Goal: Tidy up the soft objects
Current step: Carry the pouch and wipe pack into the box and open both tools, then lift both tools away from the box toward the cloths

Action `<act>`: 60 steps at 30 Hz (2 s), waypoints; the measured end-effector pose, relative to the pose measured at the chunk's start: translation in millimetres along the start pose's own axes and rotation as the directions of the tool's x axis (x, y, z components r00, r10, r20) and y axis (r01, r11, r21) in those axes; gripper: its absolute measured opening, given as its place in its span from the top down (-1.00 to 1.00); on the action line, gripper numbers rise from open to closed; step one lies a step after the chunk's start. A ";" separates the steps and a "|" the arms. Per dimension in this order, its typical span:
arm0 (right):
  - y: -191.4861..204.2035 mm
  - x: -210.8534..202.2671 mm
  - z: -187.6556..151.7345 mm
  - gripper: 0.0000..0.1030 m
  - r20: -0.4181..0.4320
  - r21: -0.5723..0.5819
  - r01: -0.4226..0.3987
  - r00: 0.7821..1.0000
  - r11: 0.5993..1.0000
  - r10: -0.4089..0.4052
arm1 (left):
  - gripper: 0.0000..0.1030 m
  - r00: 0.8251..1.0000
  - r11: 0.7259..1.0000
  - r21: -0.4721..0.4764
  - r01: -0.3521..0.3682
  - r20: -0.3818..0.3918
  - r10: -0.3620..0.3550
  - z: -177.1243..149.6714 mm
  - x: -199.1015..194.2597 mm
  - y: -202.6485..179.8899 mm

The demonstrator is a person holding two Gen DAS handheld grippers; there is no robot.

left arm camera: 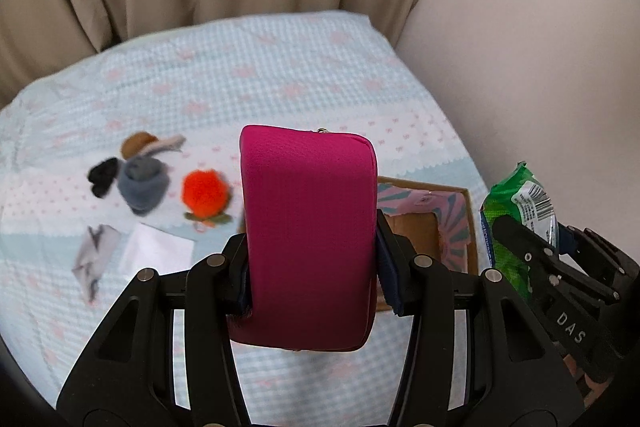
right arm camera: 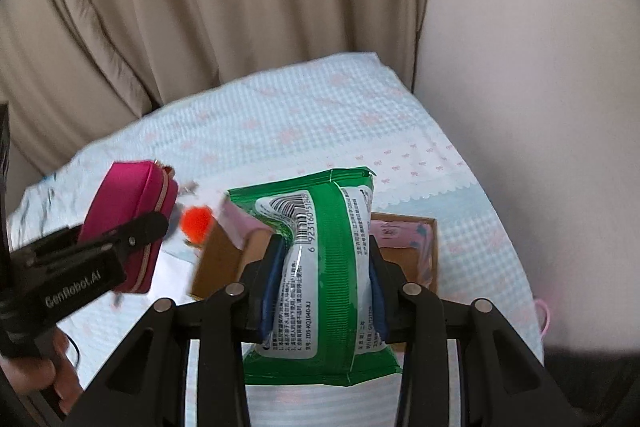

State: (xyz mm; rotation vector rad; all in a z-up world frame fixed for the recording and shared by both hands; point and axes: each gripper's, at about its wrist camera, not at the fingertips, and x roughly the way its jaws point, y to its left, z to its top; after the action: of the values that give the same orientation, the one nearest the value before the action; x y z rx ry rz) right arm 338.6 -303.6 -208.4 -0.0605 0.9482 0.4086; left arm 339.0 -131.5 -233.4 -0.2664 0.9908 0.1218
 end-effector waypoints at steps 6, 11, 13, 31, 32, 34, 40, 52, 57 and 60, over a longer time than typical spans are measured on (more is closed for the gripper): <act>-30.8 65.5 -8.5 0.33 -0.114 -0.078 -0.056 0.992 0.995 0.047 | 0.12 0.993 0.999 -0.018 -0.043 -0.111 0.041 -1.3 76.2 -14.5; -38.3 119.0 -27.6 0.33 -0.219 -0.111 -0.103 0.973 0.988 0.077 | 0.12 0.976 0.997 -0.029 -0.070 -0.211 0.062 -6.2 129.4 -15.1; -40.5 132.9 -34.1 0.33 -0.250 -0.119 -0.122 0.964 0.985 0.089 | 0.12 0.965 0.995 -0.035 -0.090 -0.249 0.079 -7.7 146.8 -14.8; -31.7 193.8 -54.4 -0.87 -0.374 -0.259 -0.213 0.921 0.942 0.105 | -0.99 0.938 0.994 0.024 -0.110 -0.327 0.111 -3.6 201.3 -20.2; -30.6 192.6 -54.7 -0.99 -0.368 -0.262 -0.219 0.923 0.940 0.113 | -0.99 0.938 0.993 0.028 -0.112 -0.326 0.115 -1.5 201.0 -19.2; -28.5 189.0 -55.0 -0.99 -0.355 -0.266 -0.223 0.927 0.938 0.119 | -0.99 0.939 0.993 0.028 -0.113 -0.323 0.116 0.6 196.7 -17.2; -27.2 175.9 -57.5 -0.99 -0.339 -0.249 -0.216 0.933 0.944 0.124 | -0.99 0.944 0.993 0.029 -0.110 -0.310 0.114 4.5 182.1 -14.8; -25.1 112.8 -35.7 -0.99 -0.256 -0.222 -0.187 0.958 0.957 0.128 | -0.99 0.977 0.997 0.055 -0.057 -0.204 0.067 16.2 107.7 -24.1; -20.0 64.0 -23.0 -0.99 -0.175 -0.201 -0.148 0.978 0.968 0.113 | -0.99 0.991 0.997 0.075 -0.032 -0.130 0.042 18.2 55.0 -26.6; -17.8 34.7 -17.1 -0.99 -0.123 -0.176 -0.123 0.987 0.977 0.102 | -0.99 0.996 0.997 0.077 -0.017 -0.081 0.023 16.8 17.7 -23.0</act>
State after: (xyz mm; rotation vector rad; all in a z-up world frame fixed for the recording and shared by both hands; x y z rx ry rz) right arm 349.6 -313.0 -248.4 -0.1997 1.0269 0.6019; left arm 367.3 -149.4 -235.6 -0.1933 1.0775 0.0917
